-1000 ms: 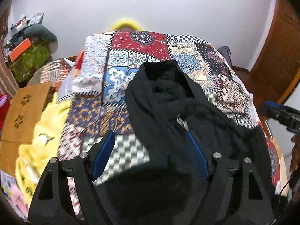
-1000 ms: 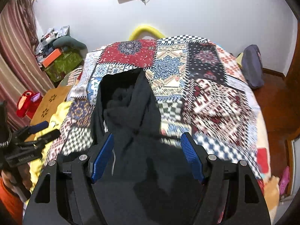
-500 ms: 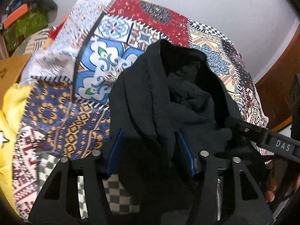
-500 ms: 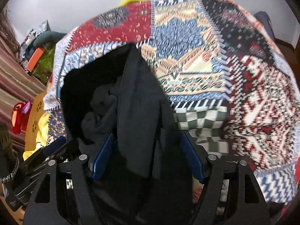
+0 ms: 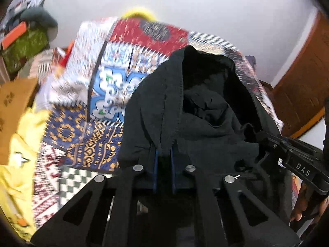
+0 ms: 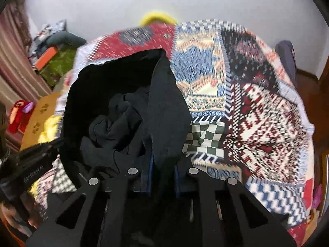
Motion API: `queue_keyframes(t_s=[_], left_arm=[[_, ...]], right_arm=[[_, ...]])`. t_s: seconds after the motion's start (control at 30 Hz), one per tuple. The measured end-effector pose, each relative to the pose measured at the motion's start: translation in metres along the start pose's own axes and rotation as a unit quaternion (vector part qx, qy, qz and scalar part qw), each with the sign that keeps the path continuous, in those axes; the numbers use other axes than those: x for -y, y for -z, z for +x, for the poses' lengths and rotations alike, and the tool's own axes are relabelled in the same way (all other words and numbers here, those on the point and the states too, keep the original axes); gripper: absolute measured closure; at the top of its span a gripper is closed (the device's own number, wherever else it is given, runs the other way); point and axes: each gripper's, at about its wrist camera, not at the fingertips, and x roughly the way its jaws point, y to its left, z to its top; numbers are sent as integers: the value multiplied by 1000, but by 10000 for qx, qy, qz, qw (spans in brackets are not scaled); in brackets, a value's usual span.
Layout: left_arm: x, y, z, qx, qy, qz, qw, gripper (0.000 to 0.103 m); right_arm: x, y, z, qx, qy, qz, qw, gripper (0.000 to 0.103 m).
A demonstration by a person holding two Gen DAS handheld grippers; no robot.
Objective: Fold large clothes
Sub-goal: 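Grasp the hoodie hem with both grippers and lift it toward the hood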
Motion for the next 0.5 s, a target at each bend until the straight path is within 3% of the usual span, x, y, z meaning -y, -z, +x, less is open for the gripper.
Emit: queue_keyframes(t_s=[0.23,0.5], left_arm=[[33,32,-92,190,39,540,9984,95],[48,106,-154,143,191,849,9961,95]], right_arm=[[-27,35,-83,325,-173,-396,9985,90],[-36,90,-128,310,-351,-452,9979,90]])
